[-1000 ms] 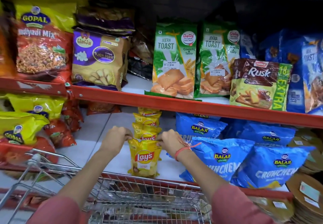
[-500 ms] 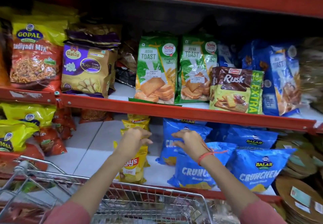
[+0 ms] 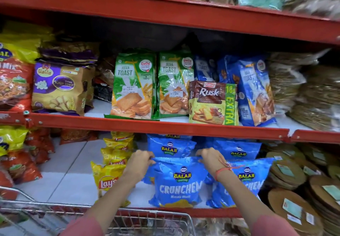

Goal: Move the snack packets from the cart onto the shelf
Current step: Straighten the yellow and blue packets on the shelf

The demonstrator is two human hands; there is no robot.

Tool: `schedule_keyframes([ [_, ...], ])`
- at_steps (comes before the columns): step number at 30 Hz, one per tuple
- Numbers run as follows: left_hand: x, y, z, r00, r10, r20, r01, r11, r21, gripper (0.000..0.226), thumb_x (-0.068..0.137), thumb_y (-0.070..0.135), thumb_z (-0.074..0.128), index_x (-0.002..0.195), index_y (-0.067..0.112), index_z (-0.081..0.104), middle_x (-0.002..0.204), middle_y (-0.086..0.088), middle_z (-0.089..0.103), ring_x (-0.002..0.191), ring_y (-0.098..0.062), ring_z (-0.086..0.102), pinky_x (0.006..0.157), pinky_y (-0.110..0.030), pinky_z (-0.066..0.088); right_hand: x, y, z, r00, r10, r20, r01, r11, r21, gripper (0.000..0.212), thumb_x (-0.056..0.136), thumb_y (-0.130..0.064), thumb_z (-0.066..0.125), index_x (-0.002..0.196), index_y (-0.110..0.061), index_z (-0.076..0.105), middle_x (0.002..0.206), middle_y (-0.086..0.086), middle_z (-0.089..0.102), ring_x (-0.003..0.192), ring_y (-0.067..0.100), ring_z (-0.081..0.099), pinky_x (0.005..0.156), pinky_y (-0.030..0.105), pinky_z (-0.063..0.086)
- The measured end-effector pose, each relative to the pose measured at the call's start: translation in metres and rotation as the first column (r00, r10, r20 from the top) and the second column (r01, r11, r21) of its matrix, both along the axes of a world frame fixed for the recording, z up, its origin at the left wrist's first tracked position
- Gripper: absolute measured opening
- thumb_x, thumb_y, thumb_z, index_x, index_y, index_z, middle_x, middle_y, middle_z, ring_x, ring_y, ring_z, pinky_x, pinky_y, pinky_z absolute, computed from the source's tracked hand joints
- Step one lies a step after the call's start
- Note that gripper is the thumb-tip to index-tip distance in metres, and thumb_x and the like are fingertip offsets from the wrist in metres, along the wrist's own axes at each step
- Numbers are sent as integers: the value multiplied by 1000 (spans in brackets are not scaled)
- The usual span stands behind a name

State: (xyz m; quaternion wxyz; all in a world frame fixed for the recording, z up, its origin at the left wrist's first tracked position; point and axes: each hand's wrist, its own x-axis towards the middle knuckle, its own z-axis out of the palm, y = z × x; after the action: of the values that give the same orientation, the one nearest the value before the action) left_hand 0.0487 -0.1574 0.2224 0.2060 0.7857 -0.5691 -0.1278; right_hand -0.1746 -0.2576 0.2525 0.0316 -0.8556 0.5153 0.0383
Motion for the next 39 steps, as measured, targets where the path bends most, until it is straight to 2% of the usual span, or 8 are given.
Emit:
schedule_keyframes([
  [7,31,12,9,998,62,12,-62,998,30,15,88,15,63,98,6,68,95,-17,73,93,-30,65,82,-39,52,29,2,-4,993,81,89,-85,995,47,27,96,-11,53,121,-14,62,119,12,69,110,27,63,88,33,52],
  [13,34,12,12,995,89,32,-90,995,33,13,85,17,66,95,10,71,92,-14,75,91,-28,67,82,-38,56,30,3,-8,990,76,116,-86,993,81,33,91,5,52,119,-10,62,118,13,69,111,28,63,90,33,53],
  [17,30,9,12,994,104,30,-106,993,49,15,82,14,70,96,7,72,92,-15,75,90,-27,67,81,-37,57,21,2,-12,977,144,156,-149,989,19,32,95,-8,55,124,-19,61,118,9,70,109,25,65,90,30,52],
  [23,3,4,24,950,25,311,-54,995,83,31,87,14,62,118,13,60,118,-14,66,111,-31,60,94,-39,50,-11,-5,-2,939,147,310,-160,987,17,32,92,-20,60,124,-21,61,130,5,63,121,21,57,100,33,47],
  [26,-42,-7,31,964,-83,254,86,996,-2,36,90,10,58,125,17,57,127,-9,64,116,-28,59,99,-39,49,-50,-15,1,929,108,354,-105,994,-26,31,92,-25,60,123,-22,62,132,2,62,123,20,55,101,32,45],
  [30,-108,-31,40,967,-238,95,246,965,-90,31,91,24,59,121,14,62,126,-5,66,117,-23,59,102,-35,44,-114,-33,1,966,25,258,-18,999,-28,42,91,-36,61,130,-24,54,137,-1,57,127,18,52,103,31,43],
  [35,-179,-76,37,932,-346,106,347,938,16,40,91,29,57,126,10,57,129,-13,62,121,-29,53,103,-38,42,-184,-55,12,996,-65,65,63,997,41,55,90,-22,59,141,-16,39,146,6,47,134,19,43,107,24,34],
  [39,-206,-102,22,931,-331,150,312,940,140,36,90,25,61,121,7,60,123,-21,63,117,-37,55,100,-44,46,-220,-67,11,984,-158,84,161,987,-32,48,86,-3,51,131,-20,53,133,8,59,123,22,55,98,28,44],
])
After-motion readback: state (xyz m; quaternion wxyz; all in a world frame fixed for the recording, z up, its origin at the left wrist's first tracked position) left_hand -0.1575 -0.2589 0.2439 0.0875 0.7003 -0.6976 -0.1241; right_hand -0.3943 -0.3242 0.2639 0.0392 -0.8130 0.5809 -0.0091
